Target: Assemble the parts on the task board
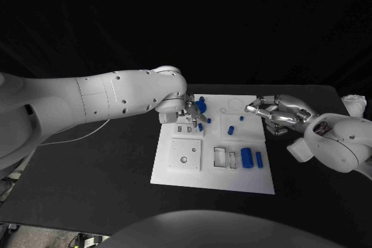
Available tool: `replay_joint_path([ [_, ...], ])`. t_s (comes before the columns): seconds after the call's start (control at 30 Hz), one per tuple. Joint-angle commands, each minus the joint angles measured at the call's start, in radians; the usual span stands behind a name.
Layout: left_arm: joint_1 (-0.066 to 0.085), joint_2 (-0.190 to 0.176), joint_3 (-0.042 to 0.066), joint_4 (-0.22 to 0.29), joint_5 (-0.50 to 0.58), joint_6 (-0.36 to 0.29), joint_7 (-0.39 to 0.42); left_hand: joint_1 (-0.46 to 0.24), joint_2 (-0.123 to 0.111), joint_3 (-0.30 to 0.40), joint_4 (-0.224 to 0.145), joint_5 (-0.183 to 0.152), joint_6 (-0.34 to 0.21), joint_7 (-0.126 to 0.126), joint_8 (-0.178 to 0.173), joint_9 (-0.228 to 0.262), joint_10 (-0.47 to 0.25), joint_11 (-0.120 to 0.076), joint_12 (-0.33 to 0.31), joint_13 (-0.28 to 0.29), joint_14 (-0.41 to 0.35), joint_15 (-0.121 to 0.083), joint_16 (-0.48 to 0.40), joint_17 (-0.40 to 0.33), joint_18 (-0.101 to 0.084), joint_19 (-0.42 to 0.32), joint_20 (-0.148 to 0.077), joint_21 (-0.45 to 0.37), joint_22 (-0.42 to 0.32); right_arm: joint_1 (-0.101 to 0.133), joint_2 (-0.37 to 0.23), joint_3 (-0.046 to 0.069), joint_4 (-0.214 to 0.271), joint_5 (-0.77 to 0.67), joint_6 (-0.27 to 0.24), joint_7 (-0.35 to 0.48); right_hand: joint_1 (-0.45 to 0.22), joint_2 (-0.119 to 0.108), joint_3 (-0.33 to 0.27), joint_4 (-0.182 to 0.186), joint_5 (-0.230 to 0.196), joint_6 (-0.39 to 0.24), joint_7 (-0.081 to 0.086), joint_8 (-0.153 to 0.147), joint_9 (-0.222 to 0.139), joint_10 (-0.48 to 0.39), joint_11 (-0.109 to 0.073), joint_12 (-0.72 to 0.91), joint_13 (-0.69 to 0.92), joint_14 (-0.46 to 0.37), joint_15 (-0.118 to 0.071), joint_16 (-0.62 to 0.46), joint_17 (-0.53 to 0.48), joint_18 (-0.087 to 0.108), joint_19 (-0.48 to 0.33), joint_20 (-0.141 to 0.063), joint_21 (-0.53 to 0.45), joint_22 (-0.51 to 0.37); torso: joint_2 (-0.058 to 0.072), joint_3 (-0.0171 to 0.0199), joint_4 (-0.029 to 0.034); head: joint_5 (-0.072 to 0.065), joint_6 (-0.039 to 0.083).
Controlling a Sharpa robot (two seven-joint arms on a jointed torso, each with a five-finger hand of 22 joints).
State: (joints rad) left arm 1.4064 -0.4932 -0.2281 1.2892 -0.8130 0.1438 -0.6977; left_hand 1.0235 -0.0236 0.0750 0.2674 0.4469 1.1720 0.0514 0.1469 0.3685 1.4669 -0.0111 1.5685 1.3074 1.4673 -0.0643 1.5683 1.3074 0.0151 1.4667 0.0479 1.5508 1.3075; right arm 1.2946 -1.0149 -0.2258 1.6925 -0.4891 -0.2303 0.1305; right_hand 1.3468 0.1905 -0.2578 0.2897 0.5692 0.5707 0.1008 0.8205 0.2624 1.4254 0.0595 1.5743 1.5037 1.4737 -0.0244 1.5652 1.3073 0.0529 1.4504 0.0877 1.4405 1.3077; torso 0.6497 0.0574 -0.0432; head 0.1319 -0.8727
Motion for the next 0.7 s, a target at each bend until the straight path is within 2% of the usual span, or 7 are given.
replay_joint_path([
  [0.03, -0.002, 0.005, 0.000, -0.005, 0.006, 0.007, -0.170, 0.008, 0.003, 0.004, 0.002, 0.004, -0.003, 0.002, -0.003, 0.001, 0.104, -0.006, 0.002, 0.263, 0.103, -0.002, 0.002, 0.263, -0.006, 0.079, 0.000, -0.005, 0.240, 0.000, 0.001, 0.000, 0.000, -0.001, 0.018, -0.003, 0.007, 0.002, -0.002, 0.002, 0.004, 0.004, 0.003, 0.002, 0.002, 0.145, -0.036, -0.004, 0.067, 0.097, -0.003, 0.006, 0.263, -0.011, -0.008, -0.001, -0.004, 0.208, 0.000, 0.0004, 0.0003, 0.003, 0.000],
  [0.7, -0.012, 0.019, 0.000, -0.026, 0.021, 0.006, -0.166, 0.012, 0.003, 0.008, 0.003, 0.008, -0.012, 0.005, -0.009, 0.007, 0.104, -0.004, 0.002, 0.263, 0.103, -0.001, 0.002, 0.263, -0.002, 0.070, 0.001, -0.015, 0.232, 0.000, -0.001, 0.000, 0.001, -0.002, 0.021, -0.007, 0.009, 0.003, -0.001, 0.001, 0.005, 0.003, 0.004, 0.002, 0.002, 0.145, -0.036, -0.004, 0.067, 0.097, -0.002, 0.006, 0.263, -0.010, -0.009, -0.001, -0.005, 0.207, -0.001, 0.0006, -0.0001, 0.003, 0.000],
])
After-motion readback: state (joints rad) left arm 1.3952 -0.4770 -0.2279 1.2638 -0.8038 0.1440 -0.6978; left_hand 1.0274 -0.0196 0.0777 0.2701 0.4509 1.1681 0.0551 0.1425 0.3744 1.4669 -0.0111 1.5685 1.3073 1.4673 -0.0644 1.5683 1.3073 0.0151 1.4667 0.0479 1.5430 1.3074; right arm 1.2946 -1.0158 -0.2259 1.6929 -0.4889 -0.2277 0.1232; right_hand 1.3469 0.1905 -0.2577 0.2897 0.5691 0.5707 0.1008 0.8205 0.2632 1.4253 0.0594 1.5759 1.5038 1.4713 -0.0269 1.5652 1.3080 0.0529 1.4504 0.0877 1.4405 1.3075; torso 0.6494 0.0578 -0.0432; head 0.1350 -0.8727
